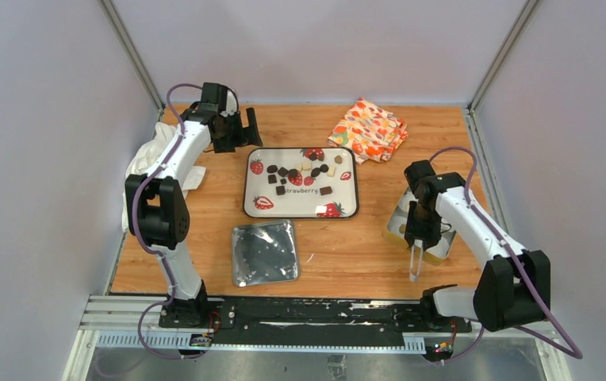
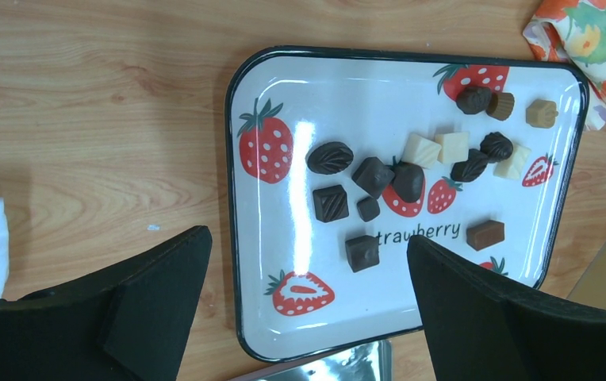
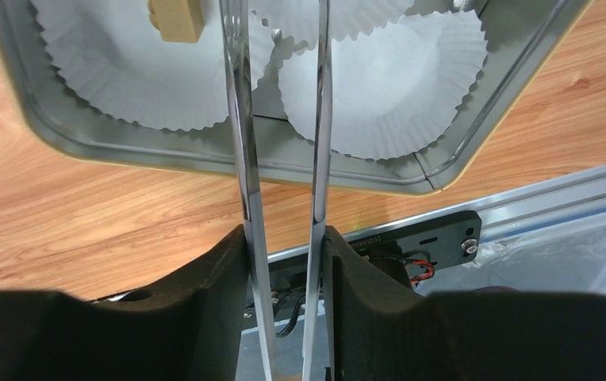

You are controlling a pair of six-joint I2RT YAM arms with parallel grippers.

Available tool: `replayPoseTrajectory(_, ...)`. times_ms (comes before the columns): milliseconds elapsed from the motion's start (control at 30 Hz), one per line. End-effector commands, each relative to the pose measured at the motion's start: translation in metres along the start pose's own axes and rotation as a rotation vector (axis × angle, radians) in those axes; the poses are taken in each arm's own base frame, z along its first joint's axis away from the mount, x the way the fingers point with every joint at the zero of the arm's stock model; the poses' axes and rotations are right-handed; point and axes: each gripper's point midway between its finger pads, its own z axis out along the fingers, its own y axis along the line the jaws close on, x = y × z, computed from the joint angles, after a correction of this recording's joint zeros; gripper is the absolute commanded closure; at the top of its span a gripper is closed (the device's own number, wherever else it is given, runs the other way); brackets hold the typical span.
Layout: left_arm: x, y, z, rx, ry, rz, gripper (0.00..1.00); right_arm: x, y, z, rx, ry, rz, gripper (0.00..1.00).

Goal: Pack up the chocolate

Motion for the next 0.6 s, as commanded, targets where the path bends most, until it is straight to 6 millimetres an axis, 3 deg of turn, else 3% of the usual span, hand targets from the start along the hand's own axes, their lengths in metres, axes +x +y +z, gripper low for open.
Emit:
replayPoseTrajectory(0,-0.008,-0.001,-0.002,0.011,-0.019,0.014,0.0,-0.01,-0.001,-0.026,-0.025,-0.042,-0.017,0.75)
replayPoseTrajectory(167,-0.007,0.0,-0.002,0.011,-0.015,0.009,0.0,-0.029,0.019,-0.052,-0.081,-0.115,-0.084,0.89)
replayPoseTrajectory(300,-0.006,0.001,-0.004,0.003,-0.019,0.011,0.0,-0.039,0.063,-0.069,-0.202,-0.141,-0.219,1.0)
replayPoseTrajectory(467,-0.005,0.003,-0.008,-0.009,-0.027,0.01,0.0,-0.023,0.131,-0.08,-0.317,-0.057,-0.506,1.0)
replayPoseTrajectory(567,-0.004,0.005,-0.01,-0.017,-0.03,0.01,0.0,-0.009,0.158,-0.079,-0.346,0.017,-0.645,1.0)
